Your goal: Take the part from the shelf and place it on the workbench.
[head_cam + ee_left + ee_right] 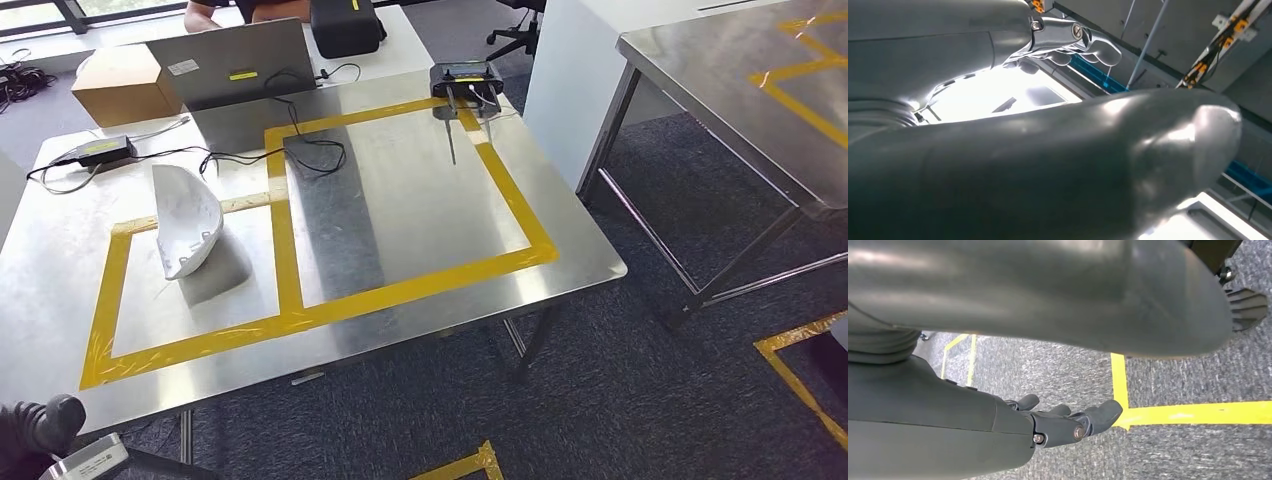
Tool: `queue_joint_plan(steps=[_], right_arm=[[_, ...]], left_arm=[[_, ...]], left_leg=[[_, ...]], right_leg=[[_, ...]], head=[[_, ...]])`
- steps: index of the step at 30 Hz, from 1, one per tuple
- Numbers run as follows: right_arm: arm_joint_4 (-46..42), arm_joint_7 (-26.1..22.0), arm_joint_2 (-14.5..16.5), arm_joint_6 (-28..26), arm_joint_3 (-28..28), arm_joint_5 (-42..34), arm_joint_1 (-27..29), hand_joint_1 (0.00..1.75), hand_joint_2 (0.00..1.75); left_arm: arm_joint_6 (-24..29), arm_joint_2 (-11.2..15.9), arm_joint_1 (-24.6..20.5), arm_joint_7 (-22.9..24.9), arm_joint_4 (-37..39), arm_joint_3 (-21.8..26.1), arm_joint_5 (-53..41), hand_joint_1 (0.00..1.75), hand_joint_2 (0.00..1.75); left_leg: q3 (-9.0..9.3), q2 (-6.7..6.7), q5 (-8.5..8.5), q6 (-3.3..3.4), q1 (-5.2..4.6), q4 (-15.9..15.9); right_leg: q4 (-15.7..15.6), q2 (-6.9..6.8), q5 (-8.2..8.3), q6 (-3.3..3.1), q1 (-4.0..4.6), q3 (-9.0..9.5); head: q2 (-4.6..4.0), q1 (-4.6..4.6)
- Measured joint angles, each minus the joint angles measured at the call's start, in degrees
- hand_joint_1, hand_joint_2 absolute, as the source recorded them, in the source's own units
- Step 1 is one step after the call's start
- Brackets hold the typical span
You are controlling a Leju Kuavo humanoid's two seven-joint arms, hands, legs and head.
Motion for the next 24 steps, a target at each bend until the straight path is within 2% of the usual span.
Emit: queue_joint_plan(steps=[1,2,4,5,6,8,9,10,11,12,13,14,15,16,17,19,20,21,23,24], right_arm=[[0.0,0.0,0.0,0.1,0.0,0.1,0.0,0.00,0.00],[0.0,0.1,0.0,0.1,0.0,0.2,-0.1,0.00,0.00],[0.0,0.2,0.0,0.2,0.0,0.4,-0.1,0.00,0.00],[0.0,0.3,0.0,0.0,0.0,0.4,-0.1,0.00,0.00],[0.0,0.5,0.0,-0.2,0.0,0.3,-0.1,0.00,0.00],[0.0,0.9,0.1,-0.8,0.0,0.2,-0.2,0.00,0.00],[0.0,1.2,0.1,-1.0,0.0,0.2,-0.2,0.00,0.00],[0.0,1.3,0.1,-1.1,0.0,0.2,-0.2,0.00,0.00],[0.0,1.5,0.1,-1.1,0.0,0.3,-0.3,0.00,0.00],[0.0,1.6,0.1,-1.0,0.0,0.3,-0.3,0.00,0.00],[0.0,1.8,0.1,-0.9,0.0,0.4,-0.3,0.00,0.00],[0.0,2.0,0.1,-0.8,0.0,0.5,-0.3,0.00,0.00],[0.0,2.2,0.2,-0.8,0.0,0.5,-0.4,0.00,0.00],[0.0,2.4,0.3,-0.9,0.0,0.5,-0.4,0.00,0.00],[0.0,2.7,0.5,-1.0,0.0,0.5,-0.4,0.00,0.00],[0.0,3.4,0.9,-1.1,0.0,0.6,-0.3,0.00,0.00],[0.0,3.7,1.1,-1.2,0.0,0.6,-0.3,0.00,0.00],[0.0,3.8,1.3,-1.4,0.0,0.6,-0.3,0.00,0.00],[0.0,3.9,1.5,-2.0,0.0,0.5,-0.2,0.00,0.00],[0.0,3.6,1.7,-2.2,0.0,0.5,-0.2,0.00,0.00]], left_arm=[[0.0,-0.2,-0.3,0.3,-0.3,0.0,-0.8,0.00,0.00],[0.0,-0.5,-0.5,0.7,-0.6,0.1,-1.7,0.00,0.00],[0.0,-1.1,-0.8,1.4,-0.9,0.3,-3.6,0.00,0.00],[0.0,-1.4,-1.0,1.5,-0.9,0.4,-4.2,0.00,0.00],[0.0,-1.7,-1.2,1.5,-0.9,0.6,-4.5,0.00,0.00],[0.0,-2.2,-1.7,1.7,-0.6,1.1,-5.2,0.00,0.00],[0.0,-2.4,-1.9,2.0,-0.3,1.4,-5.6,0.00,0.00],[0.0,-2.7,-2.1,2.4,-0.1,1.6,-6.2,0.00,0.00],[0.0,-2.8,-2.3,2.8,0.1,1.8,-6.6,0.00,0.00],[0.0,-2.9,-2.4,3.3,0.3,1.9,-6.8,0.00,0.00],[0.0,-3.0,-2.5,3.9,0.3,1.9,-6.9,0.00,0.00],[0.0,-2.9,-2.5,4.5,0.2,1.9,-7.0,0.00,0.00],[0.0,-2.9,-2.5,5.3,0.2,1.9,-7.1,0.00,0.00],[0.0,-2.7,-2.5,6.0,0.1,1.9,-7.2,0.00,0.00],[0.0,-2.5,-2.3,6.6,0.1,1.9,-7.3,0.00,0.00],[0.0,-1.7,-1.5,7.8,0.1,1.9,-7.0,0.00,0.00],[0.0,-1.1,-0.8,8.2,0.2,1.9,-6.2,0.00,0.00],[0.0,-0.4,0.0,8.4,0.3,1.9,-5.0,0.00,0.00],[0.0,0.8,1.7,8.1,0.9,2.3,-1.7,0.00,0.00],[0.0,1.2,2.5,7.7,1.3,2.6,0.2,0.00,0.00]], left_leg=[[1.21,-0.04,-0.40,0.19,-0.22,-2.1],[1.43,-0.07,-0.50,0.38,-0.43,-2.9],[0.57,0.05,0.51,1.14,-0.36,-3.1],[-0.01,0.17,1.21,1.67,-0.24,-3.3],[-0.71,0.28,1.97,2.09,-0.08,-3.4],[-2.21,0.40,3.30,2.57,-0.12,-3.4],[-3.00,0.43,3.96,2.60,-0.18,-3.3],[-3.83,0.46,4.60,2.59,-0.24,-3.1],[-4.73,0.49,5.21,2.52,-0.27,-2.9],[-5.60,0.50,5.73,2.40,-0.28,-2.7],[-6.37,0.49,6.19,2.23,-0.28,-2.4],[-7.06,0.49,6.59,1.98,-0.34,-2.0],[-7.47,0.53,6.96,1.65,-0.39,-1.8],[-7.69,0.57,7.31,1.30,-0.42,-1.7],[-7.78,0.61,7.69,0.92,-0.44,-1.7],[-7.92,0.62,8.35,0.19,-0.35,-1.9],[-8.34,0.52,7.66,-0.17,-0.30,-1.5],[-8.97,0.41,5.81,-0.53,-0.23,-0.1],[-10.53,0.23,-0.07,-1.17,-0.09,5.7],[-11.04,0.21,-2.35,-1.41,-0.05,9.2]], right_leg=[[-0.1,0.02,0.46,0.36,-0.04,-0.02],[-0.3,0.04,0.95,0.78,-0.08,0.00],[-0.5,0.15,1.33,1.60,-0.20,-0.22],[0.2,0.23,0.24,1.93,-0.22,-0.67],[2.0,0.29,-1.92,2.18,-0.23,-1.40],[8.6,0.33,-7.69,2.52,-0.28,-3.23],[12.2,0.33,-9.52,2.65,-0.27,-3.91],[14.6,0.33,-9.95,2.71,-0.26,-3.97],[15.3,0.32,-9.21,2.70,-0.26,-3.15],[13.8,0.32,-7.73,2.60,-0.25,-1.30],[10.3,0.31,-6.43,2.41,-0.25,1.60],[5.9,0.31,-6.16,2.11,-0.14,4.81],[2.3,0.32,-6.22,1.77,0.00,7.26],[-0.3,0.35,-6.67,1.41,0.18,8.85],[-1.4,0.37,-7.00,1.05,0.37,9.28],[-1.7,0.28,-6.10,0.27,0.29,8.51],[-1.8,0.19,-5.43,-0.20,0.16,7.94],[-2.1,0.08,-4.66,-0.61,0.01,7.24],[-2.2,-0.04,-3.21,-1.05,-0.05,5.59],[-2.1,-0.06,-2.53,-1.06,-0.04,4.68]], head=[[0.00,-0.05],[0.00,-0.09],[0.00,-0.20],[0.00,-0.14],[0.00,-0.07],[0.00,0.11],[0.00,0.15],[0.01,0.15],[0.01,0.15],[0.01,0.16],[0.01,0.16],[0.01,0.19],[0.01,0.20],[0.01,0.26],[0.00,0.32],[-0.01,0.39],[0.00,0.35],[0.00,0.27],[0.01,0.09],[0.01,0.04]])
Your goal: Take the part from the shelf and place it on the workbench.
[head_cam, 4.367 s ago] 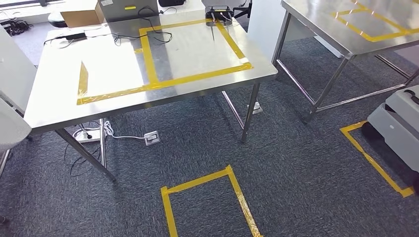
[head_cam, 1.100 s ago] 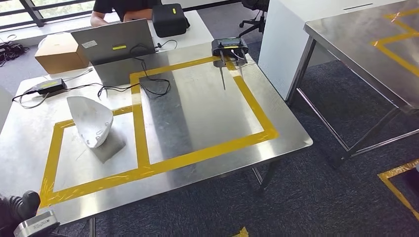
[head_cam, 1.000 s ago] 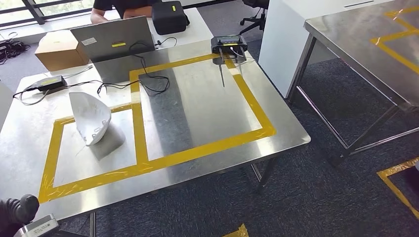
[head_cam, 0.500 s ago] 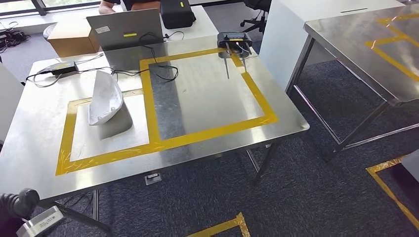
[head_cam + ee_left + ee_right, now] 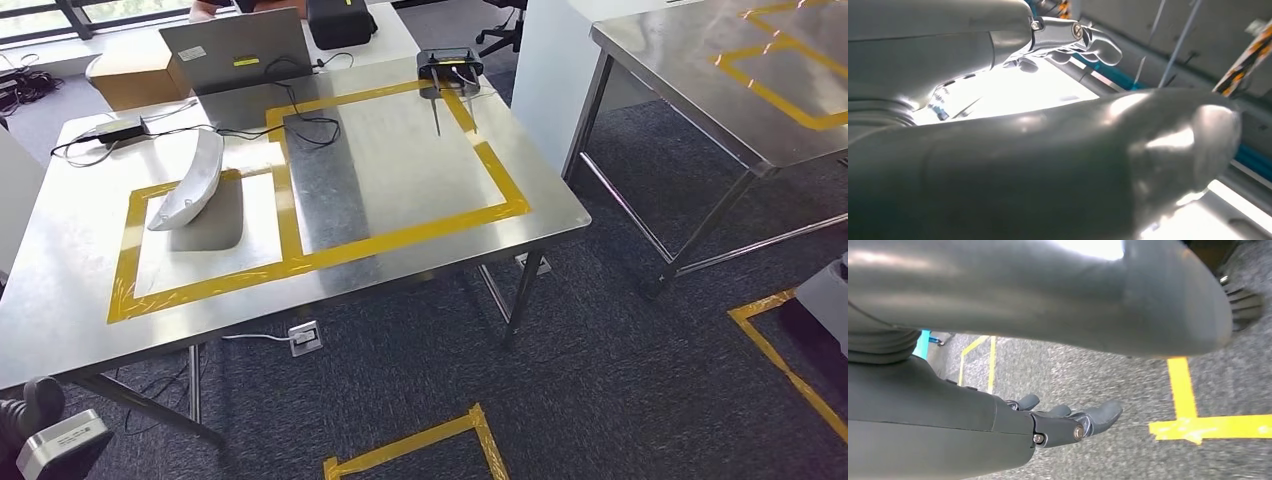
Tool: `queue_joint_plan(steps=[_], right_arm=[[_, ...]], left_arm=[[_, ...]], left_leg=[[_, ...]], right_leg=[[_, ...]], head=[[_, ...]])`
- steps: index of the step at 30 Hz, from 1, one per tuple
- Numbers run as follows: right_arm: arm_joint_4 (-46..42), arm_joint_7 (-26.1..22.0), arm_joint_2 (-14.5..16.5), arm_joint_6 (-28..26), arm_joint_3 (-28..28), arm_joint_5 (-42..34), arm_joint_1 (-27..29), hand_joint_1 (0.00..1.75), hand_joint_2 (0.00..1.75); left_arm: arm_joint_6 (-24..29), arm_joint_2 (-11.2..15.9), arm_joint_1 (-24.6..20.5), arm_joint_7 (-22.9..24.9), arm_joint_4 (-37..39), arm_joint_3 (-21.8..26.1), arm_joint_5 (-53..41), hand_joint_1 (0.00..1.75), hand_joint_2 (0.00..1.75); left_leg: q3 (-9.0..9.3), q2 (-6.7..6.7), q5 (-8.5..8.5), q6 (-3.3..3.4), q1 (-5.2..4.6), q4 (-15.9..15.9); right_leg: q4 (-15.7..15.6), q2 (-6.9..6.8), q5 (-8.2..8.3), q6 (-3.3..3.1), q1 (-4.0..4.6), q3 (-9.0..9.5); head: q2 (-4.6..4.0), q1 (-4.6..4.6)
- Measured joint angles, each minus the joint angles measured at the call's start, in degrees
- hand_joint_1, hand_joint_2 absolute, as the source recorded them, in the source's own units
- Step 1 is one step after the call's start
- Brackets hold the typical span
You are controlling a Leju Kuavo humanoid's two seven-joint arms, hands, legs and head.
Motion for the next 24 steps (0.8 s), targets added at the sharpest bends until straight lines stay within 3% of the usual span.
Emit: queue_joint_plan(steps=[1,3,4,5,7,8,10,11,12,15,16,17,18,20,22,23,24], right_arm=[[0.0,-0.5,0.1,-0.2,0.0,0.0,0.0,0.00,0.00],[0.0,-1.9,0.4,-0.6,0.0,-0.3,0.0,0.00,0.00],[0.0,-2.6,0.5,-0.8,0.0,-0.4,-0.1,0.00,0.00],[0.0,-3.3,0.6,-0.8,0.0,-0.6,-0.2,0.00,0.00],[0.0,-4.4,0.8,-0.9,0.0,-0.9,-0.4,0.00,0.00],[0.0,-4.8,0.8,-0.9,0.0,-0.9,-0.6,0.00,0.00],[0.0,-4.6,1.0,-0.6,0.0,-0.4,-0.8,0.00,0.00],[0.0,-4.1,1.0,-0.4,0.1,0.0,-0.8,0.00,0.00],[0.0,-3.5,1.1,-0.1,0.3,0.6,-0.9,0.00,0.00],[0.0,-2.9,1.4,0.2,0.7,1.2,-1.0,0.00,0.00],[0.0,-3.2,1.5,0.2,0.7,0.9,-1.0,0.00,0.00],[0.0,-3.6,1.5,0.1,0.8,0.5,-1.0,0.00,0.00],[0.0,-4.1,1.6,0.1,0.8,0.2,-1.0,0.00,0.00],[0.0,-4.7,1.5,-0.3,0.7,-0.6,-1.0,0.00,0.00],[-0.1,-5.1,1.2,-1.0,0.6,-2.0,-1.2,0.00,0.00],[-0.2,-5.0,1.1,-1.5,0.3,-3.0,-1.3,0.00,0.00],[-0.2,-4.7,0.9,-1.8,-0.1,-4.0,-1.3,0.00,0.00]], left_arm=[[0.0,0.2,0.9,-0.4,0.7,0.5,2.1,0.00,0.00],[0.0,0.5,2.5,-0.9,2.5,1.7,6.0,0.00,0.00],[-0.3,0.5,3.1,-0.8,3.5,2.5,7.7,0.00,0.00],[-1.0,0.4,3.6,-0.8,4.8,3.3,9.5,0.00,0.00],[-3.6,-0.2,4.2,-0.8,8.6,5.2,13.4,0.00,0.00],[-5.1,-0.7,4.3,-0.8,11.4,6.4,15.4,0.00,0.00],[-7.5,-1.8,4.0,-1.5,19.0,8.7,17.8,0.00,0.00],[-8.6,-2.3,3.4,-2.1,23.5,9.8,18.4,0.00,0.00],[-9.6,-2.7,2.5,-2.8,28.7,10.9,19.0,0.00,0.00],[-11.5,-3.4,-0.7,-3.3,46.9,14.4,20.3,0.00,0.00],[-12.2,-3.4,-1.5,-1.7,53.1,15.6,20.3,0.00,0.00],[-13.0,-3.5,-2.0,0.6,58.7,16.6,20.1,0.00,0.00],[-14.2,-3.5,-2.2,3.5,63.5,17.5,19.9,0.00,0.00],[-17.0,-3.8,-2.2,11.1,71.5,18.6,19.1,0.00,0.00],[-18.5,-4.8,-2.4,21.7,77.6,19.3,20.1,0.00,0.00],[-18.1,-5.6,-2.5,26.0,79.7,20.0,22.4,0.00,0.00],[-17.3,-6.5,-2.5,28.2,81.4,21.4,26.1,0.00,0.00]], left_leg=[[-0.08,0.00,-0.88,-0.15,0.02,2.7],[2.14,0.00,1.21,-0.23,0.06,3.2],[4.63,0.01,2.84,-0.20,0.10,0.6],[7.66,0.00,3.31,-0.09,0.09,-3.4],[12.26,-0.07,2.34,0.62,-0.19,-10.4],[13.05,-0.10,1.59,1.15,-0.38,-12.1],[12.42,0.01,2.27,2.42,-0.54,-12.5],[11.87,0.10,2.92,3.05,-0.51,-12.5],[11.18,0.19,3.66,3.61,-0.46,-12.6],[8.79,0.46,5.83,4.31,-0.52,-12.6],[7.98,0.61,6.50,4.31,-0.64,-12.5],[7.19,0.80,7.09,4.28,-0.77,-12.3],[6.41,1.01,7.60,4.23,-0.89,-12.1],[4.86,1.25,8.51,4.10,-1.00,-11.5],[3.93,1.23,9.34,3.75,-1.03,-11.1],[3.79,1.21,9.77,3.49,-0.94,-11.1],[3.69,1.18,10.25,3.19,-0.88,-11.2]], right_leg=[[0.1,-0.01,0.64,0.04,0.01,-0.89],[0.5,-0.04,1.89,0.27,-0.02,-2.68],[0.7,-0.06,2.46,0.47,-0.05,-3.51],[0.9,-0.07,3.00,0.74,-0.04,-4.28],[1.3,-0.07,3.95,1.41,0.00,-5.00],[1.2,-0.07,4.46,1.80,0.02,-5.05],[0.8,-0.05,5.34,2.62,-0.08,-5.06],[1.1,0.01,4.80,2.97,-0.16,-5.40],[2.3,0.09,3.17,3.22,-0.19,-6.01],[12.3,0.25,-5.27,3.48,-0.08,-8.97],[15.7,0.25,-6.54,3.48,-0.05,-9.51],[17.8,0.26,-6.38,3.41,-0.03,-9.30],[17.8,0.25,-5.18,3.23,0.04,-8.07],[11.6,0.36,-3.07,2.39,0.41,-2.31],[3.2,0.30,-3.70,1.44,1.00,3.73],[0.8,0.25,-4.29,1.15,1.23,5.19],[-0.1,0.08,-4.31,1.03,1.39,5.46]], head=[[0.00,-0.02],[-0.01,-0.03],[0.00,-0.03],[0.01,-0.03],[0.00,0.01],[0.00,-0.06],[-0.01,-0.18],[0.00,-0.25],[0.00,-0.19],[0.00,0.05],[0.00,0.09],[0.00,0.09],[0.00,0.08],[0.00,0.07],[-0.01,0.06],[-0.01,0.04],[0.00,0.04]])
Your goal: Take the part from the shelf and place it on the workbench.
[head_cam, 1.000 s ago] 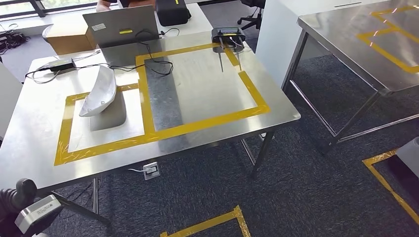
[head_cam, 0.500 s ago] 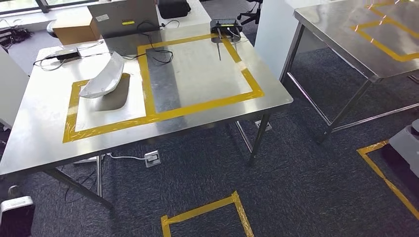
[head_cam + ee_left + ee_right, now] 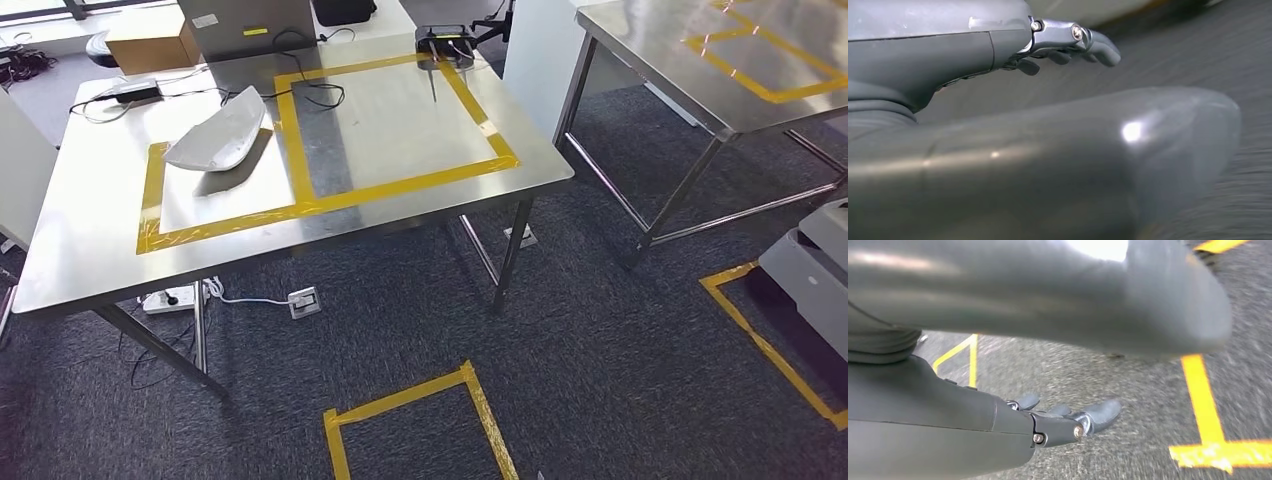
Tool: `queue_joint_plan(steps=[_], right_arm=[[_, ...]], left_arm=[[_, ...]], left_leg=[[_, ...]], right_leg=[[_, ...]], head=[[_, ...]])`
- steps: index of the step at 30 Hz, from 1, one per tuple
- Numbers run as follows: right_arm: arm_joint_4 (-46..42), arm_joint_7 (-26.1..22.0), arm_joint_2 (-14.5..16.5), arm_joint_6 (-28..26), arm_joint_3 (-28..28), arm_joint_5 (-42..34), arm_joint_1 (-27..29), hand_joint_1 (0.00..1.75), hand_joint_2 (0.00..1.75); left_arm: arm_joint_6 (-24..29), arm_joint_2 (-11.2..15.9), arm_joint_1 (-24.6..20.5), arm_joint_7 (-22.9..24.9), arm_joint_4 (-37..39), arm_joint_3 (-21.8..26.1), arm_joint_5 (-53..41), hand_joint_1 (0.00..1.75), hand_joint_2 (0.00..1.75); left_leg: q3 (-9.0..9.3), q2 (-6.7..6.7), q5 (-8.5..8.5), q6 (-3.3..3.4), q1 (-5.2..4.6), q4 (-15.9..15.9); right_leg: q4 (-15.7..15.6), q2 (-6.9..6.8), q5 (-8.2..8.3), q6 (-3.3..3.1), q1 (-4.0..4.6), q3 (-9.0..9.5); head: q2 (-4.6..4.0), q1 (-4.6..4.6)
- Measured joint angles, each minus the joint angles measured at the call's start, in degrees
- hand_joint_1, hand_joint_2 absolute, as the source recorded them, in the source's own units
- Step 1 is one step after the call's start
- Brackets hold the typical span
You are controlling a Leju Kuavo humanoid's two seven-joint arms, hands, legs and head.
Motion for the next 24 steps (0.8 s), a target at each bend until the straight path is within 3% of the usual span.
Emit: queue_joint_plan(steps=[2,3,6,7,8,9,11,12,14,15,17,18,19,21,22,23,24], right_arm=[[0.0,1.3,-0.3,-0.1,-1.1,-1.2,0.1,0.00,0.00],[0.0,2.5,-0.6,0.1,-1.5,-1.2,0.2,0.00,0.00],[0.0,6.7,-2.1,0.5,-2.1,-0.5,0.7,0.00,0.00],[0.0,7.3,-2.7,0.3,-2.3,-0.5,0.9,0.00,0.00],[0.0,7.2,-3.1,0.2,-2.5,-0.6,1.1,0.00,0.00],[0.0,6.5,-3.6,0.2,-2.7,-0.7,1.3,0.00,0.00],[-0.1,4.3,-4.3,0.2,-2.9,-0.9,1.3,0.00,0.00],[-0.2,3.2,-4.6,0.2,-2.9,-0.9,1.3,0.00,0.00],[-0.3,1.8,-5.1,-0.1,-2.9,-0.6,1.3,0.00,0.00],[-0.4,1.6,-5.2,-0.3,-2.9,-0.4,1.3,0.00,0.00],[-0.4,2.1,-5.2,-1.0,-2.9,0.0,1.3,0.00,0.00],[-0.4,2.6,-5.2,-1.4,-2.9,0.1,1.3,0.00,0.00],[-0.4,3.3,-5.1,-1.9,-2.9,0.1,1.3,0.00,0.00],[-0.4,4.6,-4.9,-2.8,-2.9,0.5,1.2,0.00,0.00],[-0.4,4.9,-4.9,-3.1,-2.9,0.7,1.1,0.00,0.44],[-0.4,5.1,-4.8,-3.3,-2.9,0.9,1.1,0.00,0.87],[-0.4,5.0,-4.8,-3.4,-2.9,1.0,1.0,0.00,1.31]], left_arm=[[1.4,-2.1,-0.2,-1.7,2.2,4.6,7.4,0.00,0.00],[1.7,-3.1,-0.4,-3.8,3.3,7.5,9.6,0.00,0.00],[0.6,-5.5,-0.8,-7.7,6.2,12.5,9.0,0.00,0.00],[-0.3,-6.1,-1.0,-8.0,6.9,12.8,7.1,0.00,0.00],[-1.2,-6.6,-1.2,-7.9,7.6,12.7,4.6,0.00,0.00],[-2.1,-7.0,-1.3,-7.7,8.1,12.3,1.5,0.00,0.00],[-3.6,-7.4,-1.8,-8.3,8.7,10.4,-5.1,0.00,0.00],[-4.1,-7.5,-2.2,-9.1,8.8,9.0,-7.9,0.00,0.00],[-5.3,-7.6,-3.3,-10.6,9.0,5.8,-11.8,0.00,0.00],[-6.0,-7.6,-4.0,-11.1,9.1,4.4,-12.9,0.00,0.00],[-7.4,-7.6,-5.6,-11.9,9.3,2.4,-13.5,0.00,0.00],[-8.0,-7.6,-6.6,-12.3,9.4,1.8,-13.0,0.00,0.00],[-8.7,-7.6,-7.6,-12.8,9.4,1.5,-12.2,0.00,0.00],[-10.0,-7.6,-9.4,-13.5,9.4,1.4,-9.9,0.00,0.00],[-10.5,-7.5,-9.8,-13.5,9.4,1.4,-9.0,0.00,0.00],[-10.7,-7.5,-10.0,-13.3,9.4,1.4,-8.9,0.00,0.00],[-10.6,-7.5,-10.0,-12.8,9.4,1.4,-9.5,0.00,0.00]], left_leg=[[-0.34,-0.27,0.34,-0.61,0.14,0.0],[-0.85,-0.53,-0.95,-0.90,0.21,1.0],[-2.97,-1.08,-9.33,-1.79,0.68,9.3],[-3.22,-1.10,-11.00,-2.09,0.90,12.5],[-2.90,-1.09,-11.17,-2.38,1.12,14.6],[-1.85,-1.09,-10.07,-2.67,1.36,15.1],[2.69,-1.12,-7.20,-3.27,1.89,10.8],[5.63,-1.21,-7.32,-3.53,1.91,6.9],[8.99,-1.41,-9.25,-3.06,1.71,1.2],[9.24,-1.45,-9.83,-2.46,1.43,0.2],[8.12,-1.28,-9.07,-0.99,1.35,0.3],[7.42,-1.18,-8.37,-0.37,1.34,0.3],[6.58,-1.10,-7.57,0.14,1.38,0.3],[4.76,-1.02,-5.98,0.65,1.26,0.3],[3.91,-0.97,-5.24,0.72,1.13,0.4],[3.05,-0.90,-4.48,0.74,0.96,0.4],[2.22,-0.82,-3.76,0.73,0.79,0.4]], right_leg=[[-0.5,-0.36,1.18,-0.48,-0.19,-0.63],[-0.8,-0.57,1.96,-0.84,-0.37,-1.12],[-1.1,-0.86,4.22,-1.26,-0.82,-3.55],[-1.0,-0.91,4.96,-1.12,-0.92,-4.61],[-0.8,-0.96,5.73,-0.91,-1.03,-5.71],[-0.6,-0.99,6.48,-0.64,-1.21,-6.88],[0.4,-0.97,7.78,0.11,-1.57,-9.23],[1.0,-0.95,8.30,0.58,-1.69,-10.29],[1.8,-1.00,9.30,1.57,-1.68,-11.43],[1.8,-1.04,9.86,1.99,-1.70,-11.62],[1.6,-1.03,10.57,2.72,-1.93,-11.86],[2.2,-0.88,9.41,3.00,-2.06,-12.25],[4.0,-0.68,7.08,3.22,-2.09,-12.87],[10.7,-0.28,0.46,3.36,-1.96,-14.41],[14.3,-0.19,-1.66,3.34,-1.85,-14.90],[17.0,-0.15,-2.34,3.23,-1.76,-14.85],[18.1,-0.14,-1.70,2.99,-1.67,-14.02]], head=[[0.01,0.01],[0.01,0.01],[-0.01,-0.23],[-0.01,-0.31],[0.00,-0.31],[0.00,-0.31],[0.00,-0.32],[0.00,-0.36],[0.00,-0.27],[0.00,-0.21],[0.00,-0.11],[0.00,-0.08],[0.01,-0.04],[0.00,0.15],[0.00,0.24],[0.00,0.32],[0.00,0.34]])
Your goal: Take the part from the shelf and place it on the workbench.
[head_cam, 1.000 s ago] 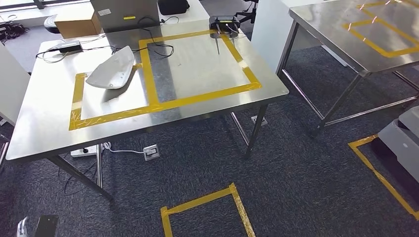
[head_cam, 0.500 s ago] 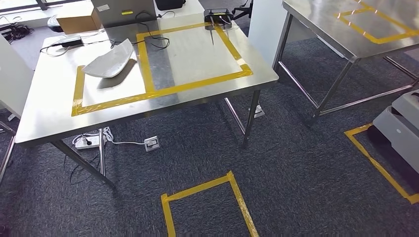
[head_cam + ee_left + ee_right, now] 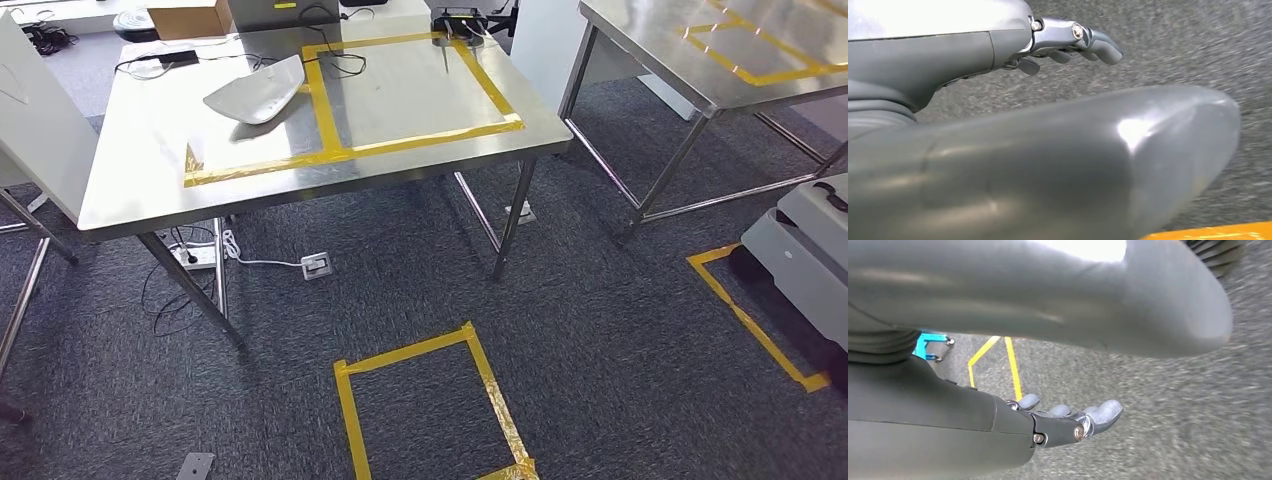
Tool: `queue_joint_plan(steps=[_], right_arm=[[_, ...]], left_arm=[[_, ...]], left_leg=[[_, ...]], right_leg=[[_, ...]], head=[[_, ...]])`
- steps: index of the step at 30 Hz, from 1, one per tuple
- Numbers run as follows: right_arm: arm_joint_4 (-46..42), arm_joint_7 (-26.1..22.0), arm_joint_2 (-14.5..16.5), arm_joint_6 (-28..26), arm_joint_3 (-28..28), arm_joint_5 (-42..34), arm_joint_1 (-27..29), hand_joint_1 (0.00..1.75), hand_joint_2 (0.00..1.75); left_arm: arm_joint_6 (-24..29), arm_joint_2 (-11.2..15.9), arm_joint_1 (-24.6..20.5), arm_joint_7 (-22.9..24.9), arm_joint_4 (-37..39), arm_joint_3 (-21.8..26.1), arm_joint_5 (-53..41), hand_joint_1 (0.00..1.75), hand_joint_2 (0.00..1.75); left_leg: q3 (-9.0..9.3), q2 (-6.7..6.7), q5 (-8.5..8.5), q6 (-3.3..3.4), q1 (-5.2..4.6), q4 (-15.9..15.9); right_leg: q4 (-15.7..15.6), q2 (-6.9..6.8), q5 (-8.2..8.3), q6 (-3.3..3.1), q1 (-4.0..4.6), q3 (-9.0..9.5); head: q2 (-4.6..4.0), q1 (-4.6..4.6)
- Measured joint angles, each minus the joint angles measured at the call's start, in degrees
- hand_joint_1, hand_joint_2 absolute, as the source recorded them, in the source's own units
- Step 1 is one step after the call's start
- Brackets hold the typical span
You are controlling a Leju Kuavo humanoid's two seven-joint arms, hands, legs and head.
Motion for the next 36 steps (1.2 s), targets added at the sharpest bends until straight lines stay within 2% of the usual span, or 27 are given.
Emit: queue_joint_plan(steps=[1,2,4,5,6,8,9,10,11,13,14,15,16,17,19,20,21,23,24,25,28,29,30,31,32,34,36], right_arm=[[0.0,-0.2,0.1,0.0,0.0,0.0,0.0,0.00,1.75],[0.0,-0.4,0.2,-0.2,0.0,0.0,-0.1,0.00,1.75],[0.0,-0.5,0.5,-0.7,0.0,-0.1,-0.3,0.00,1.75],[0.0,-0.4,0.7,-1.1,0.0,-0.2,-0.4,0.00,1.75],[0.0,-0.2,0.8,-1.5,0.0,-0.3,-0.6,0.00,1.75],[0.0,0.3,1.2,-1.9,0.0,-0.4,-0.7,0.00,1.75],[0.0,0.4,1.4,-2.0,0.0,-0.4,-0.7,0.00,1.75],[0.0,0.6,1.5,-2.1,0.0,-0.4,-0.8,0.00,1.75],[0.0,1.0,1.7,-2.4,0.0,-0.4,-0.8,0.00,1.75],[0.0,3.0,2.0,-3.9,0.0,-0.4,-0.9,0.00,1.75],[0.0,4.1,2.2,-5.2,0.0,-0.4,-0.8,0.00,1.75],[0.0,5.0,2.4,-6.6,0.0,-0.4,-0.8,0.00,1.75],[0.0,5.3,2.7,-7.9,0.0,-0.4,-0.8,0.00,1.75],[0.0,5.4,2.9,-8.8,0.0,-0.4,-0.7,0.00,1.75],[0.0,5.2,3.3,-9.7,0.0,-0.4,-0.7,0.00,1.75],[0.0,4.9,3.4,-9.8,0.0,-0.5,-0.7,0.00,1.75],[0.0,4.5,3.6,-9.9,0.0,-0.5,-0.8,0.00,1.75],[0.0,3.9,3.9,-9.8,0.0,0.3,-0.9,0.00,1.75],[0.0,4.1,4.1,-9.6,0.1,1.3,-0.8,0.00,1.75],[0.0,4.5,4.4,-9.4,0.4,2.6,-0.8,0.00,1.75],[0.0,5.2,5.1,-8.8,1.7,5.4,-0.7,0.00,1.75],[0.0,4.8,5.3,-8.8,2.0,5.7,-0.7,0.00,1.75],[0.0,4.2,5.5,-8.9,2.3,5.9,-0.7,0.00,1.75],[0.0,3.4,5.6,-9.0,2.6,6.0,-0.7,0.00,1.75],[0.0,2.5,5.6,-9.0,2.8,5.9,-0.8,0.00,1.75],[0.0,0.8,5.7,-9.1,3.0,5.4,-1.0,0.00,1.75],[0.0,-0.1,5.9,-9.2,3.1,4.7,-1.2,0.00,1.75]], left_arm=[[0.3,0.0,0.2,0.8,0.1,-0.2,-1.4,0.00,0.00],[0.8,-0.1,0.5,2.1,0.2,-0.6,-3.3,0.00,0.00],[1.8,-0.3,1.5,4.7,0.3,-2.0,-7.0,0.00,0.00],[2.2,-0.4,2.0,5.6,0.4,-2.7,-7.9,0.00,0.00],[2.5,-0.5,2.4,6.1,0.5,-3.2,-8.1,0.00,0.00],[2.9,-0.6,3.3,6.4,0.7,-3.5,-7.7,0.00,0.00],[3.0,-0.6,3.7,6.5,0.8,-3.6,-7.5,0.00,0.00],[3.0,-0.6,4.0,6.5,0.9,-3.6,-7.2,0.00,0.00],[3.1,-0.6,4.3,6.1,0.9,-3.6,-6.5,0.00,0.00],[3.6,-0.7,4.6,4.3,1.0,-3.1,-3.3,0.00,0.00],[4.0,-0.7,4.8,3.4,1.0,-2.4,-1.2,0.00,0.00],[4.4,-0.7,5.1,2.8,1.0,-1.5,0.8,0.00,0.00],[4.7,-0.7,5.4,2.6,1.1,-0.5,2.2,0.00,0.00],[4.9,-0.7,5.7,2.7,1.1,0.5,3.1,0.00,0.00],[5.1,-0.7,6.1,3.4,1.1,1.8,3.7,0.00,0.00],[5.2,-0.7,6.2,4.3,1.2,2.3,3.4,0.00,0.00],[5.4,-0.8,6.3,5.6,1.2,2.5,2.8,0.00,0.00],[5.7,-0.7,6.6,8.1,1.3,2.8,1.7,0.00,0.00],[5.8,-0.7,6.7,8.2,1.3,2.9,1.3,0.00,0.00],[5.8,-0.6,6.8,7.3,1.3,3.0,1.1,0.00,0.00],[5.8,-0.2,6.8,2.1,1.3,3.2,-0.2,0.00,0.00],[5.8,0.0,6.9,0.8,1.3,3.1,-0.9,0.00,0.00],[5.8,0.2,6.8,0.1,1.3,3.1,-1.7,0.00,0.00],[5.7,0.3,6.8,-0.2,1.3,3.0,-2.6,0.00,0.00],[5.5,0.4,6.7,0.1,1.3,2.9,-3.6,0.00,0.00],[4.9,0.6,6.4,1.2,1.3,2.1,-5.9,0.00,0.00],[4.4,0.9,6.1,2.0,1.2,1.0,-7.8,0.00,0.00]], left_leg=[[-0.81,0.06,0.70,-0.04,-0.18,0.0],[-1.56,0.09,1.37,-0.11,-0.31,0.1],[-2.56,0.16,2.48,-0.46,-0.56,0.1],[-2.73,0.20,2.99,-0.72,-0.57,0.0],[-2.80,0.23,3.51,-1.05,-0.54,-0.1],[-2.92,0.15,4.26,-1.76,-0.38,-0.5],[-3.27,0.03,3.54,-2.09,-0.33,-0.1],[-3.82,-0.11,1.74,-2.39,-0.29,1.1],[-4.49,-0.23,-1.04,-2.62,-0.20,3.4],[-5.67,-0.30,-6.35,-3.03,-0.08,9.9],[-5.73,-0.31,-7.30,-3.18,-0.04,12.8],[-5.16,-0.30,-6.86,-3.29,-0.01,14.2],[-3.73,-0.30,-5.40,-3.36,0.03,13.7],[-1.44,-0.30,-3.79,-3.39,0.08,11.4],[3.92,-0.40,-3.50,-3.21,0.02,3.9],[5.54,-0.50,-4.11,-2.93,-0.08,1.0],[6.21,-0.59,-4.81,-2.53,-0.24,-0.6],[5.65,-0.55,-4.22,-1.47,-0.34,-0.9],[5.21,-0.42,-3.68,-0.90,-0.30,-0.9],[4.63,-0.29,-3.05,-0.36,-0.21,-1.0],[2.34,-0.16,-1.03,0.34,-0.19,-1.0],[1.50,-0.15,-0.34,0.31,-0.24,-0.9],[0.65,-0.12,0.34,0.24,-0.29,-0.8],[-0.26,-0.10,1.00,0.15,-0.32,-0.7],[-1.10,-0.10,1.60,0.03,-0.33,-0.6],[-2.33,-0.10,2.68,-0.38,-0.37,-0.4],[-2.79,-0.05,3.79,-1.03,-0.32,-0.7]], right_leg=[[-1.1,0.03,1.40,-0.38,0.15,1.92],[-4.2,0.11,2.64,-0.91,0.37,4.90],[-12.9,0.29,2.40,-2.04,0.87,11.47],[-16.1,0.37,1.72,-2.40,1.11,13.45],[-17.8,0.37,1.18,-2.64,1.31,14.24],[-18.6,0.22,2.03,-3.09,1.30,13.73],[-18.8,0.09,2.68,-3.46,1.17,13.26],[-19.0,-0.03,3.42,-3.86,1.00,12.68],[-19.1,-0.15,4.13,-4.12,0.92,11.96],[-18.9,-0.27,5.45,-4.32,0.93,10.28],[-18.8,-0.34,6.09,-4.26,0.93,9.34],[-18.5,-0.40,6.68,-4.17,0.90,8.43],[-18.2,-0.42,7.22,-4.04,0.85,7.45],[-17.7,-0.39,7.69,-3.84,0.78,6.52],[-16.8,-0.36,8.48,-3.22,0.73,4.93],[-16.4,-0.39,8.84,-2.86,0.74,4.51],[-16.3,-0.43,9.27,-2.52,0.78,4.30],[-16.4,-0.43,10.06,-1.85,0.76,4.20],[-16.1,-0.33,9.57,-1.49,0.70,3.95],[-14.9,-0.23,7.96,-1.12,0.63,3.46],[-5.5,-0.07,-0.37,-0.40,0.46,0.82],[-2.2,-0.07,-1.82,-0.33,0.45,0.30],[-0.2,-0.07,-1.98,-0.37,0.46,0.48],[-0.2,-0.06,-1.03,-0.49,0.48,1.60],[-2.4,-0.05,0.54,-0.71,0.52,3.81],[-11.2,0.06,2.08,-1.44,0.74,10.26],[-17.6,0.20,1.72,-2.16,1.15,14.15]], head=[[0.01,0.02],[0.00,0.04],[0.00,0.04],[-0.01,0.09],[-0.01,0.15],[-0.01,0.27],[-0.01,0.26],[0.00,0.20],[0.00,0.14],[-0.01,0.04],[-0.01,0.05],[0.00,0.06],[0.00,0.06],[0.01,0.04],[0.01,0.05],[0.01,0.11],[0.01,0.13],[-0.01,0.11],[0.00,0.06],[0.00,0.11],[0.00,0.30],[-0.01,0.31],[-0.01,0.32],[-0.01,0.32],[0.00,0.33],[0.01,0.33],[0.01,0.35]])
